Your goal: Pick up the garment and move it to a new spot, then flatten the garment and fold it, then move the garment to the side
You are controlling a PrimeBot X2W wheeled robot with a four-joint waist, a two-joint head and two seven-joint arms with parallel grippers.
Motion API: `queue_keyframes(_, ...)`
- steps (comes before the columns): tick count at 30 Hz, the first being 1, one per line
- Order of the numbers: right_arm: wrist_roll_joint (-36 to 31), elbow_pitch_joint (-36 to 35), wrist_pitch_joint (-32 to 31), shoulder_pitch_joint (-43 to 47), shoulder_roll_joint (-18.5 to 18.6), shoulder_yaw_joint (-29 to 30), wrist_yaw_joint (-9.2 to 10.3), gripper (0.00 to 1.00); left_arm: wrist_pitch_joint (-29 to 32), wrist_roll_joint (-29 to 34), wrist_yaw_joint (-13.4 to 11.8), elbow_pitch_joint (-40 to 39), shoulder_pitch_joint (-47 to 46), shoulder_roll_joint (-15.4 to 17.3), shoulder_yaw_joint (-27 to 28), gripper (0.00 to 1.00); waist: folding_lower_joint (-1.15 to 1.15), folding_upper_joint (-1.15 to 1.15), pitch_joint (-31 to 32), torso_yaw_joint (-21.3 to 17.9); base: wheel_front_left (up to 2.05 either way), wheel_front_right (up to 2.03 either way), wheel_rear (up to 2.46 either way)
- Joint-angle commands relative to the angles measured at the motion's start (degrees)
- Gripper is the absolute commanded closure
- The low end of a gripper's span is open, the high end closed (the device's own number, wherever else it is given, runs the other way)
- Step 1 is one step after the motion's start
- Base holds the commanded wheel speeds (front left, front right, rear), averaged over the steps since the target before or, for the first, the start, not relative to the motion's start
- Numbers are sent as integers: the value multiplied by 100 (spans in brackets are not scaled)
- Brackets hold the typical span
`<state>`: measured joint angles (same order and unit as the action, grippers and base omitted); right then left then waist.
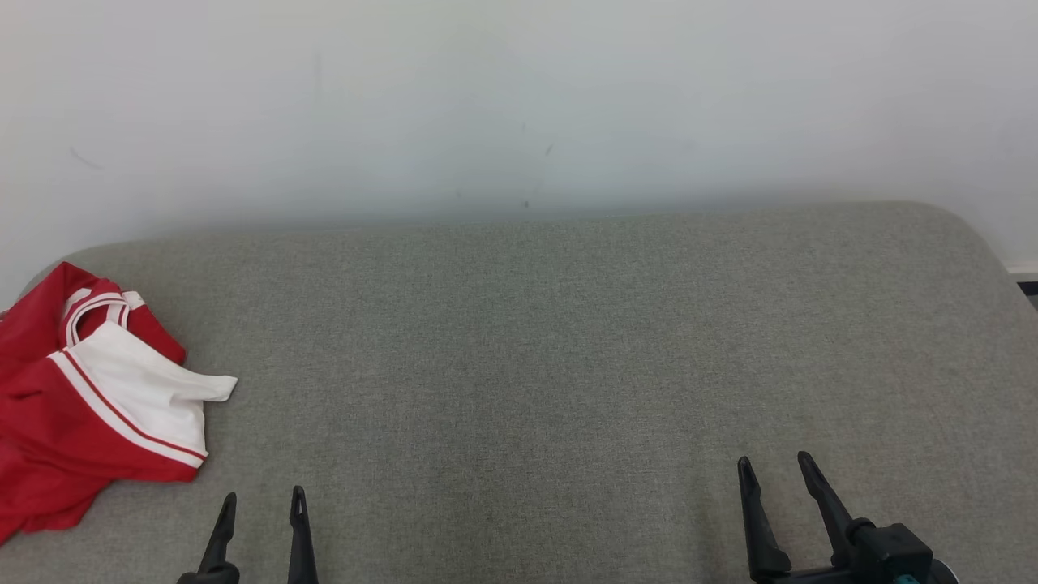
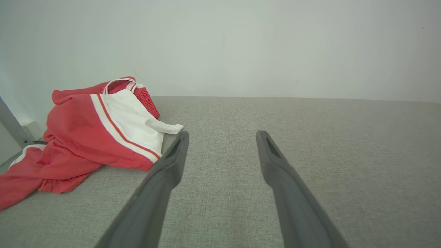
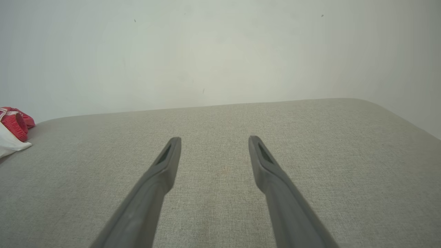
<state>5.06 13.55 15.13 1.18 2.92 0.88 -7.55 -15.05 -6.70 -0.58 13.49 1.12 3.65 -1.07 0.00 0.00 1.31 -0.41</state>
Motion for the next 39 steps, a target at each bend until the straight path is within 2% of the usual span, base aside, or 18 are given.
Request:
queue_keyframes(1,58,29,4,-23,-6,-13,12,0,-20,-38,-33,14,-15,-19,1,0,0,0,3,-2,0,0,0)
queue_keyframes(14,145,157,4,-72,-6,-49,12,0,-20,-120,-25,-91,-59,-44,14,0,0,0,43,10,0,0,0)
queue_keyframes(25,141,192,4,-83,-6,-77,12,0,151,82,-284,-158,9,37,-43,0,0,0,83,22,0,0,0)
queue_keyframes(39,177,300,4,-92,-6,-92,12,0,400,-12,-266,-450,81,96,-157,0,0,0,87,91,0,0,0)
